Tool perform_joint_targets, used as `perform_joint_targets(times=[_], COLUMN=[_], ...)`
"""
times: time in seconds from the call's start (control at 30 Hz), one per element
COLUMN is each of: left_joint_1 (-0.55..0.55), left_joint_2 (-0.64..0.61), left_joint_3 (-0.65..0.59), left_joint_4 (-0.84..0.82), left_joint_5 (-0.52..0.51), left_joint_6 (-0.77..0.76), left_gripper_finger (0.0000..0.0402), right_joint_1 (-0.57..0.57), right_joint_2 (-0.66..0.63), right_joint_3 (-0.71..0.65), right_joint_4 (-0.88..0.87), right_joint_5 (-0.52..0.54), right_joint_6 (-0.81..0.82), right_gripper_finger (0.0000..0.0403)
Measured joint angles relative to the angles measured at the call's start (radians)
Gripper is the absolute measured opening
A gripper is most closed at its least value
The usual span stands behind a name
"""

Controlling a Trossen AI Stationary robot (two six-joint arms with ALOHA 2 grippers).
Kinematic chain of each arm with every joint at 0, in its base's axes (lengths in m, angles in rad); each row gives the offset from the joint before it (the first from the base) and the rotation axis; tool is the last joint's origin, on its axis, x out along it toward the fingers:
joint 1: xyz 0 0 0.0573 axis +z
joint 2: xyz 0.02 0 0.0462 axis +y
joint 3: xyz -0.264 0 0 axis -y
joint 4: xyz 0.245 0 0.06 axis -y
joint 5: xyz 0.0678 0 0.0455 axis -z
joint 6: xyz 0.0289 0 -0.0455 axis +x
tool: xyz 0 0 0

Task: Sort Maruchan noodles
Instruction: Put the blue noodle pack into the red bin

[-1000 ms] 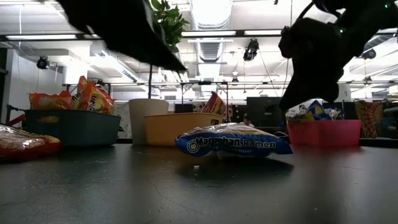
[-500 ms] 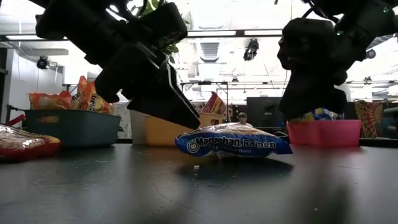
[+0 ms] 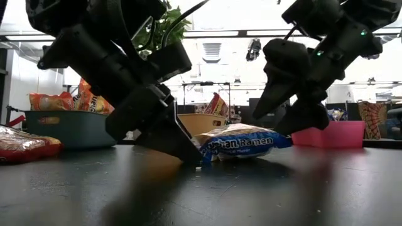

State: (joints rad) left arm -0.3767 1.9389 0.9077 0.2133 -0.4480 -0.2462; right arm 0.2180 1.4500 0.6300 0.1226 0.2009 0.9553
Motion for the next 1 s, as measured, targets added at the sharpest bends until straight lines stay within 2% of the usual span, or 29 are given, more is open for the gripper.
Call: perform_joint_targets(times=[0.2,0.37,0.57,0.67,1.0], left_joint_1=[0.005,0.007,0.008,0.008,0.008], left_joint_2=[0.016,0.017,0.018,0.019,0.02], left_joint_3=[0.002,0.001,0.0,0.0,-0.002], left_joint_4=[0.008,0.006,0.008,0.011,0.032], left_joint_5=[0.006,0.011,0.012,0.012,0.016], left_joint_6=[-0.018,-0.018,-0.018,-0.017,-0.005], left_gripper_finger=[0.0232,0.0232,0.0232,0.0232,0.0232], right_joint_1=[-0.036,-0.042,-0.042,-0.043,-0.048], right_joint_2=[0.016,0.088,0.215,0.262,0.311], right_joint_3=[0.001,0.0,0.0,0.0,0.014], right_joint_4=[0.059,0.137,0.442,0.56,0.599], right_joint_5=[-0.026,-0.051,-0.226,-0.275,-0.268], right_joint_6=[-0.045,-0.079,-0.122,-0.125,-0.12], right_gripper_finger=[0.0328,0.0325,0.032,0.0316,0.028])
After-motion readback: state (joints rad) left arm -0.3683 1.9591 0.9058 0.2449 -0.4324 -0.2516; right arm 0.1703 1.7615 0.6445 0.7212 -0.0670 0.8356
